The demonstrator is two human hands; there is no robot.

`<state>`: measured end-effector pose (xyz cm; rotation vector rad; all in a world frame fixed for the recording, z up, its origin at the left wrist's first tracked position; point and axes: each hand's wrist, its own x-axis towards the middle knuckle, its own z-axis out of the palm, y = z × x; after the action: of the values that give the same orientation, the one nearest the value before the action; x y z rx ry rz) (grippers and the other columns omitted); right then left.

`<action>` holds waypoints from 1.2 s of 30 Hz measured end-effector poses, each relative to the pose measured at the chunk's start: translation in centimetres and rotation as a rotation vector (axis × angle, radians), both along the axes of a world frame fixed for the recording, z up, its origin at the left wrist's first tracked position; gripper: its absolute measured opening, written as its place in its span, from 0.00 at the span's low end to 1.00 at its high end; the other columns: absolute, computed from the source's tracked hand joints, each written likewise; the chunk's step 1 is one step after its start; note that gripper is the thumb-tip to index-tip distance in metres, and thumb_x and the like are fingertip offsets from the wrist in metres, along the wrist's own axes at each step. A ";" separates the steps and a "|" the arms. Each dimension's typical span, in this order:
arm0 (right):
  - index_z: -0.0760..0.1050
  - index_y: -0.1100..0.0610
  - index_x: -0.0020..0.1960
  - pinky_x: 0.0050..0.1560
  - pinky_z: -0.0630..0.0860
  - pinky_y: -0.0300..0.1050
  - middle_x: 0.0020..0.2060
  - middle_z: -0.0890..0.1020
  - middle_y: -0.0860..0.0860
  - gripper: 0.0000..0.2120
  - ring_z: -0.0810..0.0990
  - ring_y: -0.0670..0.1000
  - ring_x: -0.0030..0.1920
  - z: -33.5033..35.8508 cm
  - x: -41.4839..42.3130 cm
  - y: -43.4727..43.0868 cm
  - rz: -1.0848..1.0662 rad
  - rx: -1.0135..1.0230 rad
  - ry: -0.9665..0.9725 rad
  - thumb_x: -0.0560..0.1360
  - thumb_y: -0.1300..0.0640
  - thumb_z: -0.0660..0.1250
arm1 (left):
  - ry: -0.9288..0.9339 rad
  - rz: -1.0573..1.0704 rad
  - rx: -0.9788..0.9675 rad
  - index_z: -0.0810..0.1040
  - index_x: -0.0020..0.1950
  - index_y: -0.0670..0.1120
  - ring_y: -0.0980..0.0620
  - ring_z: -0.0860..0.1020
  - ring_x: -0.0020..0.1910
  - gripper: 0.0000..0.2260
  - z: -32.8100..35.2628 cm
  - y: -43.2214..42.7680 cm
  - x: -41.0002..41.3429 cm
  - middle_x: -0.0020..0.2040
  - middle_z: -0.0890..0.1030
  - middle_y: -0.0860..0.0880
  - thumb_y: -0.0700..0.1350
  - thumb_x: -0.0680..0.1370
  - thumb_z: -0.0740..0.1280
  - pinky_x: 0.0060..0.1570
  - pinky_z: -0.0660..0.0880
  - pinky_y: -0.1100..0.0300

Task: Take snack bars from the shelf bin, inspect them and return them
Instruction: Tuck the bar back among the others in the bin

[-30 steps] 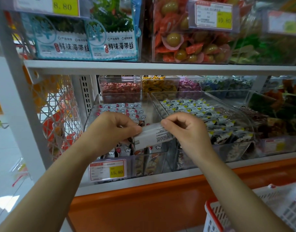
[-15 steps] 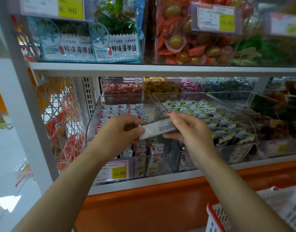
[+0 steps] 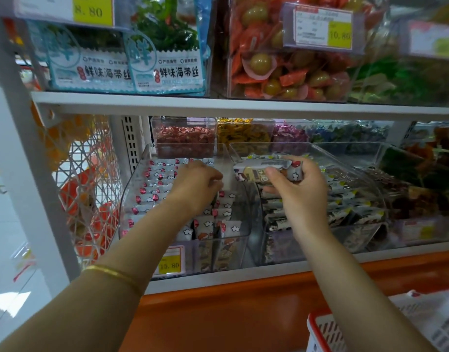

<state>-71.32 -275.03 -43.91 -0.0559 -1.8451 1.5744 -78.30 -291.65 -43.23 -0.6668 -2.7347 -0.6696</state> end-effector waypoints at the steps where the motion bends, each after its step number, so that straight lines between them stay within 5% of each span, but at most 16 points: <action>1: 0.72 0.62 0.59 0.38 0.80 0.37 0.47 0.80 0.55 0.16 0.83 0.46 0.37 -0.1 -0.1 0.1 -0.008 -0.004 -0.006 0.74 0.59 0.69 | -0.013 0.004 -0.107 0.78 0.61 0.46 0.41 0.69 0.65 0.13 0.0 0.6 -0.7 0.63 0.75 0.43 0.47 0.80 0.61 0.68 0.62 0.49; 4: 0.71 0.57 0.59 0.40 0.81 0.38 0.50 0.79 0.53 0.15 0.83 0.45 0.36 -0.3 -0.3 0.1 -0.030 0.006 -0.036 0.74 0.57 0.69 | -0.055 0.025 -0.293 0.80 0.58 0.49 0.39 0.67 0.64 0.12 0.0 1.7 -1.9 0.61 0.74 0.43 0.51 0.79 0.62 0.65 0.65 0.46; 8: 0.71 0.55 0.59 0.45 0.78 0.35 0.51 0.79 0.52 0.15 0.82 0.45 0.42 -0.3 -1.1 0.2 -0.043 0.070 -0.044 0.74 0.56 0.69 | -0.101 0.033 -0.256 0.81 0.53 0.47 0.43 0.72 0.60 0.07 -0.2 1.9 -2.4 0.57 0.79 0.45 0.46 0.77 0.66 0.61 0.70 0.47; 11: 0.73 0.58 0.57 0.42 0.68 0.23 0.46 0.76 0.48 0.14 0.74 0.40 0.41 0.1 -2.1 -0.8 -0.130 0.297 0.017 0.73 0.57 0.70 | -0.087 0.062 -0.257 0.80 0.52 0.47 0.44 0.73 0.59 0.06 0.0 1.4 -2.5 0.56 0.80 0.46 0.44 0.77 0.65 0.59 0.71 0.49; 17: 0.76 0.58 0.50 0.40 0.69 0.43 0.44 0.79 0.52 0.08 0.77 0.53 0.44 2.1 -6.1 -3.4 -0.079 0.997 -0.160 0.73 0.56 0.69 | -0.014 0.062 -0.284 0.82 0.53 0.50 0.42 0.71 0.60 0.08 -0.2 -0.4 -2.3 0.55 0.80 0.46 0.45 0.77 0.65 0.61 0.68 0.49; 22: 0.74 0.55 0.46 0.60 0.65 0.52 0.45 0.78 0.52 0.02 0.76 0.56 0.52 2.8 -8.5 -5.0 0.065 1.480 -0.379 0.75 0.57 0.66 | -0.013 0.036 -0.198 0.83 0.53 0.50 0.41 0.74 0.55 0.08 -0.7 -2.0 -1.4 0.52 0.81 0.45 0.47 0.77 0.65 0.57 0.71 0.50; 26: 0.72 0.58 0.57 0.66 0.64 0.57 0.50 0.77 0.53 0.09 0.75 0.54 0.55 2.3 -9.7 -5.0 0.217 1.569 -0.516 0.78 0.61 0.59 | 0.014 0.130 -0.101 0.80 0.58 0.51 0.42 0.72 0.59 0.11 -1.2 -4.1 -0.2 0.58 0.78 0.45 0.45 0.77 0.65 0.60 0.68 0.48; 31: 0.70 0.55 0.65 0.56 0.74 0.52 0.61 0.75 0.53 0.16 0.75 0.54 0.57 2.3 -10.3 -5.2 0.335 1.610 -0.606 0.79 0.62 0.54 | -0.003 0.155 -0.041 0.78 0.61 0.49 0.43 0.71 0.61 0.13 -1.6 -5.0 1.0 0.62 0.76 0.44 0.43 0.79 0.61 0.64 0.66 0.49; 36: 0.73 0.58 0.64 0.43 0.71 0.42 0.63 0.75 0.55 0.21 0.75 0.54 0.53 2.6 -10.2 -5.3 0.370 1.565 -0.648 0.77 0.69 0.52 | -0.082 0.174 0.041 0.77 0.63 0.49 0.41 0.68 0.64 0.14 -1.7 -4.8 1.5 0.65 0.72 0.44 0.42 0.78 0.62 0.64 0.67 0.47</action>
<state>-81.56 -280.33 -41.34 0.5545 -3.2117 -0.1495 -76.79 -296.40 -44.92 -0.3940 -2.8035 -0.7247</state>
